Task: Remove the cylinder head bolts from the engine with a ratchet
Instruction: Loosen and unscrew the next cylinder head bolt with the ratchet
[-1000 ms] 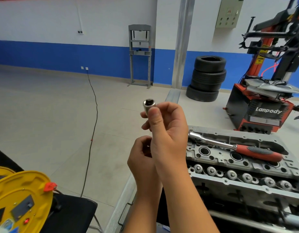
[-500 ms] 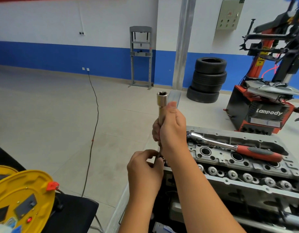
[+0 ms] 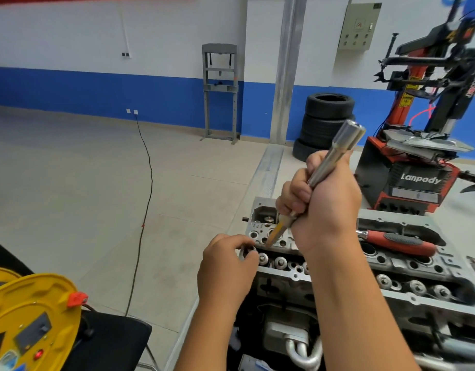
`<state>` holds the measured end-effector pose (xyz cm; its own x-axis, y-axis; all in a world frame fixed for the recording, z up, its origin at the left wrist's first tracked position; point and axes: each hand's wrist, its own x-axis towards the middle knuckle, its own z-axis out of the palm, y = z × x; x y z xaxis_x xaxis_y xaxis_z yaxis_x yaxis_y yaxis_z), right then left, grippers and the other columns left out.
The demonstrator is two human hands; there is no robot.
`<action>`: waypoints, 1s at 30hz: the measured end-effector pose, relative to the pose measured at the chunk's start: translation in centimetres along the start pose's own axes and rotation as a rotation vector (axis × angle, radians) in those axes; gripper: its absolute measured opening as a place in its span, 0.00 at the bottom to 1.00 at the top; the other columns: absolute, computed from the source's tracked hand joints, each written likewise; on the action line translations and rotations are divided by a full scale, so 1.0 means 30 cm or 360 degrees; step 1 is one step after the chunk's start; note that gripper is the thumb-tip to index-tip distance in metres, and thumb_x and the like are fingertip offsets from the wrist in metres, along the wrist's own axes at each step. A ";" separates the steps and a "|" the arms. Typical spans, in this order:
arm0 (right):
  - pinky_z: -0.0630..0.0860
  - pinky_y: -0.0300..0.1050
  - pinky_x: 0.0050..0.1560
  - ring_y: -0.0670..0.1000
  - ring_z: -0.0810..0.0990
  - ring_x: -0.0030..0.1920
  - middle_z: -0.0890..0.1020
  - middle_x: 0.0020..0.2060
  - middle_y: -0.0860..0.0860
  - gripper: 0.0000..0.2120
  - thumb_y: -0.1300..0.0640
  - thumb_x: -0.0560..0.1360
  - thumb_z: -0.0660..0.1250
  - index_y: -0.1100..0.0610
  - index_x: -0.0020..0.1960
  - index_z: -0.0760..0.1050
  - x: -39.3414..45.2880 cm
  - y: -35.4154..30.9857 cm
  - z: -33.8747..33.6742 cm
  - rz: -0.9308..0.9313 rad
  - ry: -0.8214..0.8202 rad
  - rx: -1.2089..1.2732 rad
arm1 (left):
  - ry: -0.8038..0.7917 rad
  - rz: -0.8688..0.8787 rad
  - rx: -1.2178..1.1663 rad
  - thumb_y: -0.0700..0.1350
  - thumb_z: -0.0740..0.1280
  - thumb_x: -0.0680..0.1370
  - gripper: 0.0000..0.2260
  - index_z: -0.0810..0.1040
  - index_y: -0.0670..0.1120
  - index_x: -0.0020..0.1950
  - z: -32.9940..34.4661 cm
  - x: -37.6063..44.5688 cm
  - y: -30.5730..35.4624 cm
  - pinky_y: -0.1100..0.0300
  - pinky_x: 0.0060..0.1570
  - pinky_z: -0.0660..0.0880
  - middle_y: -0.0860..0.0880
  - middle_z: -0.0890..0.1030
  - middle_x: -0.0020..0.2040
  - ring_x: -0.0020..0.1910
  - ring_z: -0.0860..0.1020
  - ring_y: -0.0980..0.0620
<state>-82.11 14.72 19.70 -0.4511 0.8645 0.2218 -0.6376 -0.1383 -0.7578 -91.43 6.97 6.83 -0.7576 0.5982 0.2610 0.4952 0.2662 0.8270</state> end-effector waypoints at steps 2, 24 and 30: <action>0.60 0.43 0.27 0.51 0.59 0.22 0.62 0.22 0.50 0.28 0.42 0.87 0.49 0.51 0.33 0.68 -0.013 0.023 -0.034 0.0047 0.0082 0.0027 | 0.0005 -0.0028 0.0126 0.48 0.73 0.76 0.05 0.85 0.59 0.48 -0.003 0.013 0.015 0.56 0.40 0.81 0.59 0.80 0.50 0.43 0.79 0.56; 0.62 0.41 0.25 0.50 0.58 0.21 0.61 0.22 0.50 0.25 0.45 0.87 0.51 0.52 0.32 0.66 -0.029 0.057 -0.143 0.0119 0.0350 0.0262 | 0.0216 -0.0006 0.0479 0.51 0.68 0.82 0.09 0.73 0.55 0.42 0.033 0.002 0.056 0.56 0.36 0.75 0.58 0.73 0.45 0.40 0.75 0.56; 0.62 0.41 0.25 0.50 0.59 0.21 0.61 0.22 0.50 0.25 0.45 0.86 0.51 0.51 0.32 0.67 -0.015 0.046 -0.138 0.0109 0.0366 0.0285 | -0.0072 0.0061 0.0465 0.48 0.71 0.78 0.09 0.80 0.61 0.56 -0.009 0.020 0.053 0.60 0.35 0.72 0.61 0.77 0.56 0.44 0.76 0.58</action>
<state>-80.21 16.14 16.02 -0.3565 0.9342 0.0133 -0.7197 -0.2655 -0.6415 -91.21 7.53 8.44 -0.7196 0.6434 0.2611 0.6292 0.4452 0.6371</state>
